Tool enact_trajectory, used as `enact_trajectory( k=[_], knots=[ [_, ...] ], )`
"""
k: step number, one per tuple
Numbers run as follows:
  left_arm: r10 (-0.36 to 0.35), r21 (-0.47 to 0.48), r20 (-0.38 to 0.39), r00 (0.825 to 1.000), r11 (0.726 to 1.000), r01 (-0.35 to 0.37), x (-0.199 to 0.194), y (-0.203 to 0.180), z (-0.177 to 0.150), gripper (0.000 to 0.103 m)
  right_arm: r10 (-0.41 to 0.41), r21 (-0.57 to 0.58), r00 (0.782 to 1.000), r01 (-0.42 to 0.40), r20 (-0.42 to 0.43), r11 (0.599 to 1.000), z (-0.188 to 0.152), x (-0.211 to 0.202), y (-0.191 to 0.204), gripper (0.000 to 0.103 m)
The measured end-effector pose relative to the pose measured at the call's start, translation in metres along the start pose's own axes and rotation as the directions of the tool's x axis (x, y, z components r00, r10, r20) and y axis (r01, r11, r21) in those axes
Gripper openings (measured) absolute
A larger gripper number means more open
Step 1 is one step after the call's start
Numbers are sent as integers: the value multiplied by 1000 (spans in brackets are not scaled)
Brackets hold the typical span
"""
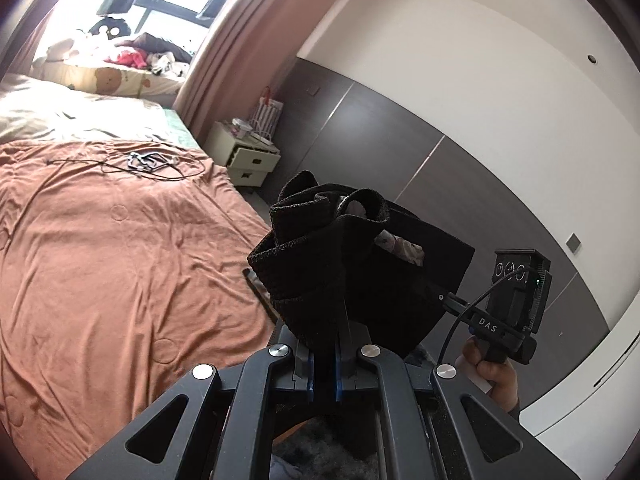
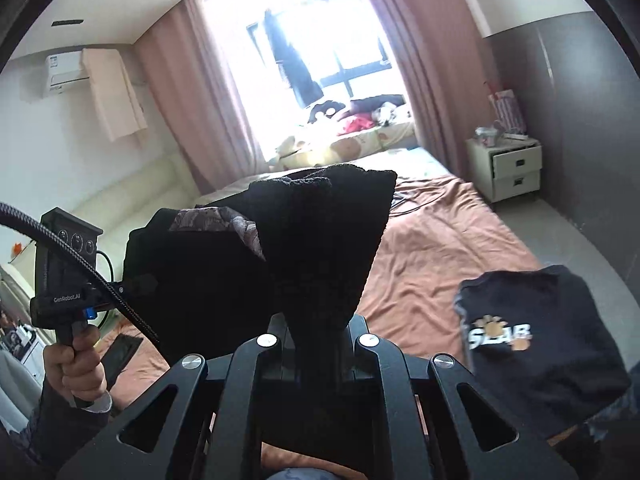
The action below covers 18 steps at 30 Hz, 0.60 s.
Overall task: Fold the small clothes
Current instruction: 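Lift the folded black shirt off the bed with both tools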
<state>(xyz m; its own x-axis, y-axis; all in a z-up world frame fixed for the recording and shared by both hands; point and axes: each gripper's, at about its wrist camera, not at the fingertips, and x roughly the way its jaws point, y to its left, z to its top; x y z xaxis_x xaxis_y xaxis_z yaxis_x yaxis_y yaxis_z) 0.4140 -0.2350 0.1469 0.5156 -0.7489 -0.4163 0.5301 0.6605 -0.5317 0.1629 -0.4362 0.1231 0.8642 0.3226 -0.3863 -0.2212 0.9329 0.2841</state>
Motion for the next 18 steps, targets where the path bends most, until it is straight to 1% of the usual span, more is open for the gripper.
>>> enact_trajectory(
  k=[2,7,13,18],
  knots=[
    [-14,18,-13,1000,1000,15,14,-11,2,6,-25,8,1000,25,14,1000,0,-14,-8,7],
    [-61,54,-52,997,996,64,50,-40,8,6,-90,19,995,89,40,996,0,-35,-22,7],
    [-113,92,-97,989,988,122,95,-75,11,6,-162,20,985,161,65,987,-4,-56,-19,7],
    [-149,102,-139,979,981,164,136,-101,9,6,-217,30,974,215,66,976,-8,-69,-12,7]
  ],
)
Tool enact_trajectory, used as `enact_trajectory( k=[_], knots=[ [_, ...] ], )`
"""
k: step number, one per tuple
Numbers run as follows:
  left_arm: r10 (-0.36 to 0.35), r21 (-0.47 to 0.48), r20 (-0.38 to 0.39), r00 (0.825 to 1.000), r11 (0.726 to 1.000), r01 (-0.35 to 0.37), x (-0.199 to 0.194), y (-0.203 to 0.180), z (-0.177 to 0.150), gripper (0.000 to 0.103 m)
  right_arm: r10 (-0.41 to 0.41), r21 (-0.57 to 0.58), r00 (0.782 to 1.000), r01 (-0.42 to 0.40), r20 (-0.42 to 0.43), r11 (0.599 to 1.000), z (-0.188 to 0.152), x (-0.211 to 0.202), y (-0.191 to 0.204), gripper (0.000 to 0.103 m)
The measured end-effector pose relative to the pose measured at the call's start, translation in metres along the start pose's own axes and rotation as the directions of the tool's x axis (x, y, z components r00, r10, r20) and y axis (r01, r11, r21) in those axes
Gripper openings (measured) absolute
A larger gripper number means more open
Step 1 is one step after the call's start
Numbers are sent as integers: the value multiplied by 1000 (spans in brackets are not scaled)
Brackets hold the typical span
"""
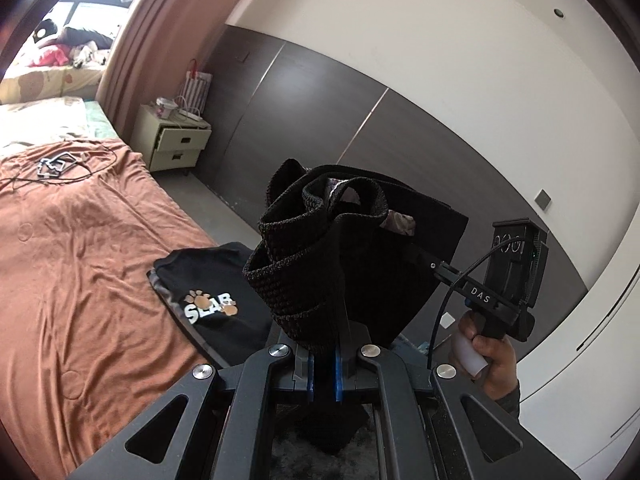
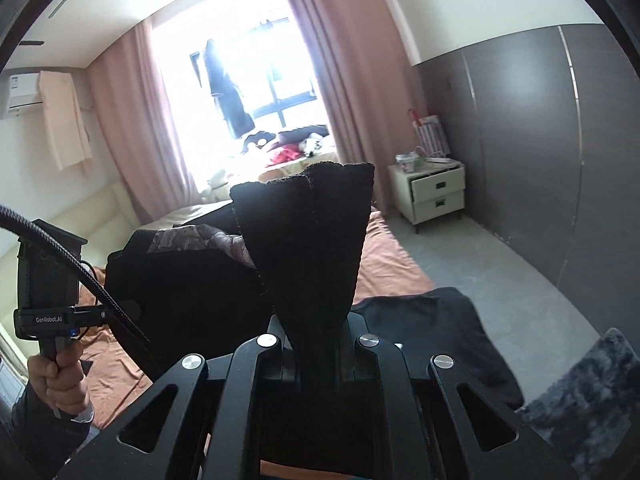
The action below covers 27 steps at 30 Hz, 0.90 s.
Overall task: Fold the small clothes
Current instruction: 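Lift the folded black shirt off the bed with both tools, then carry the held shirt over the SLAB shirt with both tools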
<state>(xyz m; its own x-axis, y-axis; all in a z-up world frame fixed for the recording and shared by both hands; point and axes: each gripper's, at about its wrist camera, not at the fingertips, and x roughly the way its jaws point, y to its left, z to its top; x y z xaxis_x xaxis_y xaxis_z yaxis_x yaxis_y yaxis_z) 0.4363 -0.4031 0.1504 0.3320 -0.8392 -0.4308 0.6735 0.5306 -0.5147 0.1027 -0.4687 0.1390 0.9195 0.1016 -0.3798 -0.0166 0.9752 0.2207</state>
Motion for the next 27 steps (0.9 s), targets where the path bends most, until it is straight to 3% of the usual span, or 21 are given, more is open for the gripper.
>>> enact_trajectory(
  k=[13,27],
  knots=[
    [-76,31,-114,991,996,80,87,-27,5,6,-123,83,992,126,-39,989,9,-15,9,7],
    [-28,-109,-187,982,994,7,173,60,16,6,-201,124,968,220,-150,968,5,81,51,7]
  ],
)
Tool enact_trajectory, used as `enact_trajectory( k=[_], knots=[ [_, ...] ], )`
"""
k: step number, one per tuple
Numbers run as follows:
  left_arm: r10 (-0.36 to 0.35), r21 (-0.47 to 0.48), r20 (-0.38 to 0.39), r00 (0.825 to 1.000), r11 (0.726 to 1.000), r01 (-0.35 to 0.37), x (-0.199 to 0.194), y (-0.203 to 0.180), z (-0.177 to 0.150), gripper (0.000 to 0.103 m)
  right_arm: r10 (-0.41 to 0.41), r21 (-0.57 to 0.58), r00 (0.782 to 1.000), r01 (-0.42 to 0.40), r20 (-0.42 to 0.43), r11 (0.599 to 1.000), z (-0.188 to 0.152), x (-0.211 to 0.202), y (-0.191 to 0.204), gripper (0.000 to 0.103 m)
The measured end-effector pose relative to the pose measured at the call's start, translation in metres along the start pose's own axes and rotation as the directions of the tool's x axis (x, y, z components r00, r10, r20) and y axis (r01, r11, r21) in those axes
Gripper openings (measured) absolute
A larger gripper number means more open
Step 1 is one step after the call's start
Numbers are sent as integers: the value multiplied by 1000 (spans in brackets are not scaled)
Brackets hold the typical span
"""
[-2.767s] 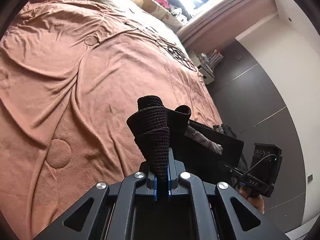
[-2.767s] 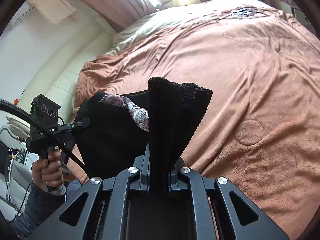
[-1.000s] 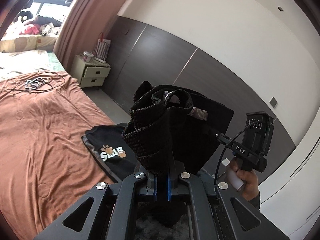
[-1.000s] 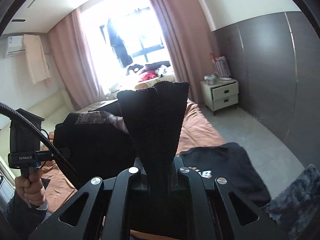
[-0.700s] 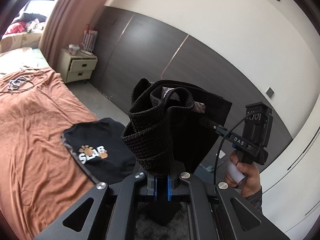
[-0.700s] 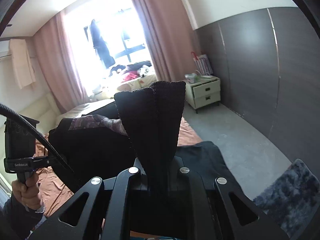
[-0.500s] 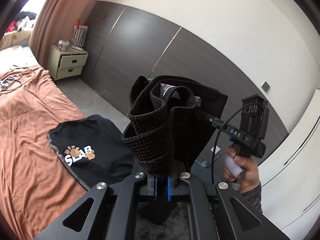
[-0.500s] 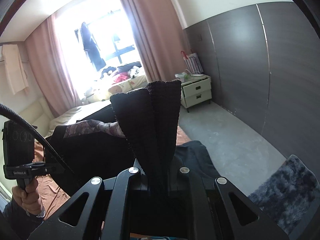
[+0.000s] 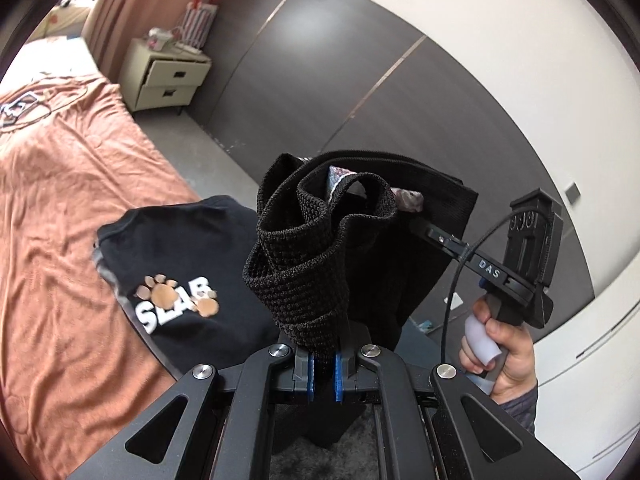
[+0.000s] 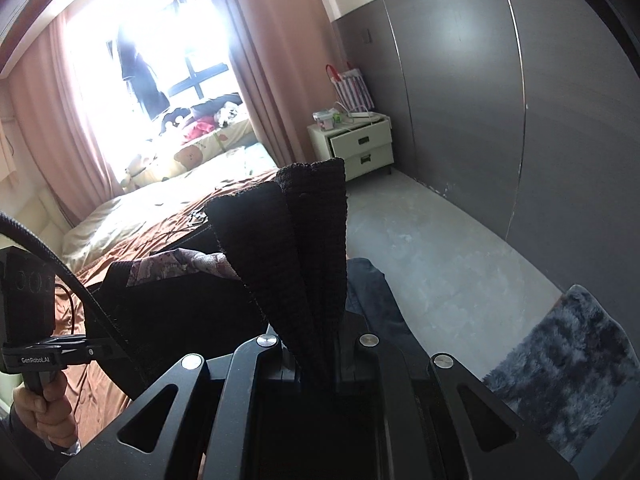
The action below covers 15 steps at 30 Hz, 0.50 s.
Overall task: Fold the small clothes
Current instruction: 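Carry the held shirt over the SLAB shirt with both tools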
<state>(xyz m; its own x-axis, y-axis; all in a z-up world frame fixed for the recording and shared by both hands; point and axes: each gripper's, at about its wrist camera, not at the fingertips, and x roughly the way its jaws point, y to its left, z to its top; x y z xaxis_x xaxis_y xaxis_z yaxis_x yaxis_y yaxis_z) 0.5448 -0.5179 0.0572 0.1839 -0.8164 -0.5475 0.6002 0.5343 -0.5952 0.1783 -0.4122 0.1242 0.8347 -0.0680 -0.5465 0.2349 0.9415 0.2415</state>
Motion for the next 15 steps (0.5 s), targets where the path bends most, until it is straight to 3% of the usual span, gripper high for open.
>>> enact_trajectory(
  k=[10,15],
  knots=[
    [11,-79,-21,1000,997,-12,38,68,33,6,-45,22,992,48,-116,999,17,56,30,7],
    [7,-133,-38,999,991,-12,58,106,38,6,-67,18,984,71,-167,997,32,69,13,7]
  ],
)
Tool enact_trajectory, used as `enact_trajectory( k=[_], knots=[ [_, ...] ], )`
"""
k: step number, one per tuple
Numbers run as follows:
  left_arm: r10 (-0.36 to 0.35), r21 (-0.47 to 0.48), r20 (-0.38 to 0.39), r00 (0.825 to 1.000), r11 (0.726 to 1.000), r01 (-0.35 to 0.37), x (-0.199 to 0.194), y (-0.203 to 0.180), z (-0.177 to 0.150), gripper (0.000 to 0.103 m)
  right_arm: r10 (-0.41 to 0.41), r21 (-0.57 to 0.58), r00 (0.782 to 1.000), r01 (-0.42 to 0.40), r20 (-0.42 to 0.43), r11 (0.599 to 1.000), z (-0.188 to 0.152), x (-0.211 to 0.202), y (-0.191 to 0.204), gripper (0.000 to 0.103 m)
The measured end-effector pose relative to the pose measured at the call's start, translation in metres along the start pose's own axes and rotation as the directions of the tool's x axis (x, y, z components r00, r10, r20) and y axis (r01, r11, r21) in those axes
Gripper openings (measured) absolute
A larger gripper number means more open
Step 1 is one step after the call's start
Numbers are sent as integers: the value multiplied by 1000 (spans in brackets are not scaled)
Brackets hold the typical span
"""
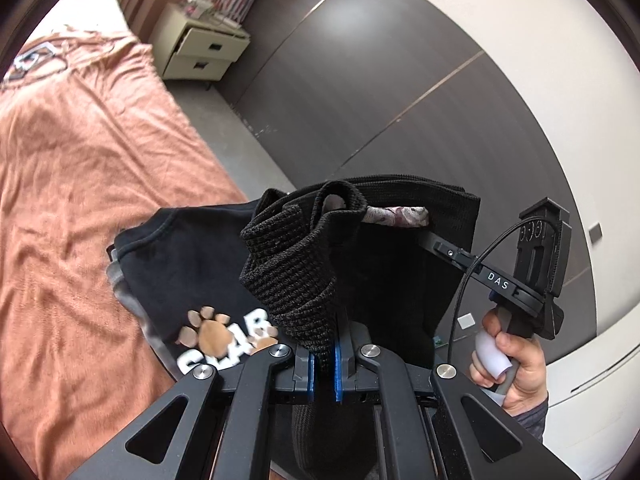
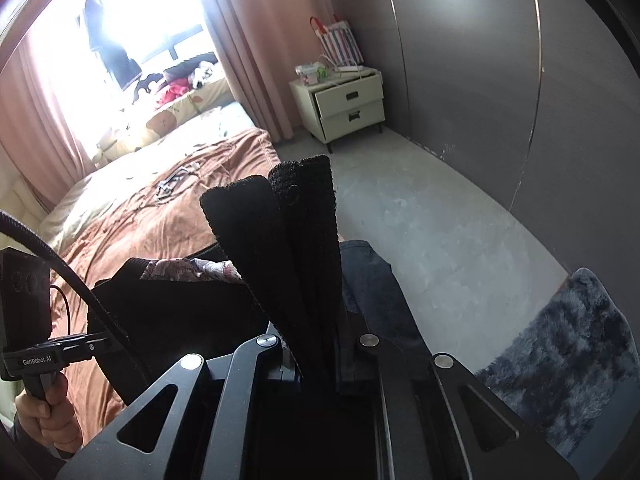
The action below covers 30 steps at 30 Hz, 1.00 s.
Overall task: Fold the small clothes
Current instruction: 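Carry the held shirt over the SLAB shirt with both tools, then lower the folded shirt onto the SLAB shirt and open both tools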
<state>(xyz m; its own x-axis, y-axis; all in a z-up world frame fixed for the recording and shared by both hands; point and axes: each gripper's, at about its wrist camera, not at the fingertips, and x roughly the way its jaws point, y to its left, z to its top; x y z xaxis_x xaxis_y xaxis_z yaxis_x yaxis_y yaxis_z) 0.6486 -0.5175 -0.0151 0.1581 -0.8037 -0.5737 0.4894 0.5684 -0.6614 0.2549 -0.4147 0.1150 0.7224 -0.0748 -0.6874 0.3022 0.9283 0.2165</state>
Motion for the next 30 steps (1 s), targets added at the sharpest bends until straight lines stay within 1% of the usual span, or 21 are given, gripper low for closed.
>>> enact_trajectory(
  k=[4,7,10,13,14,16,17,18,19,20,21,22,23,25,27,28,30],
  knots=[
    [1,-44,-8,1000,999,-1,15,29,5,6,-22,-8,999,22,-30,1000,14,22,-5,7],
    [4,-63,-12,1000,998,-5,25,46,9,6,-29,-4,998,29,-50,1000,19,38,-9,7],
    [9,-75,2,1000,997,-9,31,61,10,6,-28,-9,998,28,-57,1000,20,55,-7,7],
    [29,-105,9,1000,994,-28,38,78,11,6,-46,15,997,47,-58,999,21,72,-9,8],
    [53,-106,6,999,993,-52,41,83,11,7,-59,23,997,61,-56,998,19,78,-11,11],
    [132,-133,-16,991,982,-133,47,97,11,9,-66,40,996,69,-60,997,20,80,-17,16],
    [148,-146,-24,989,978,-150,47,102,10,13,-78,42,995,81,-60,996,20,78,-18,28],
    [168,-154,-27,985,973,-170,46,106,9,23,-94,43,994,96,-49,994,21,72,-20,49],
    [201,-154,-17,979,967,-202,42,109,8,38,-117,45,993,118,-17,992,22,60,-23,57],
    [231,-152,0,973,962,-228,37,111,9,45,-135,45,991,135,7,990,20,53,-23,62],
    [254,-150,25,967,957,-248,30,112,10,53,-145,41,989,144,25,989,19,43,-22,62],
    [263,-147,54,963,956,-253,23,112,11,53,-146,36,989,145,30,989,19,33,-22,62],
    [253,-140,76,965,960,-241,17,111,11,53,-146,38,989,145,25,989,17,29,-22,62],
    [227,-127,113,967,969,-213,8,107,14,47,-138,19,990,139,-33,990,12,26,-17,61],
    [200,-102,110,974,977,-189,9,101,18,43,-130,-31,989,128,-67,991,-1,27,-8,47],
    [186,-77,100,977,981,-179,13,97,20,37,-123,-59,988,117,-98,991,-5,32,-3,43],
    [179,-35,78,981,984,-177,22,86,20,32,-126,-79,982,116,-138,990,-5,42,0,25]
  ],
)
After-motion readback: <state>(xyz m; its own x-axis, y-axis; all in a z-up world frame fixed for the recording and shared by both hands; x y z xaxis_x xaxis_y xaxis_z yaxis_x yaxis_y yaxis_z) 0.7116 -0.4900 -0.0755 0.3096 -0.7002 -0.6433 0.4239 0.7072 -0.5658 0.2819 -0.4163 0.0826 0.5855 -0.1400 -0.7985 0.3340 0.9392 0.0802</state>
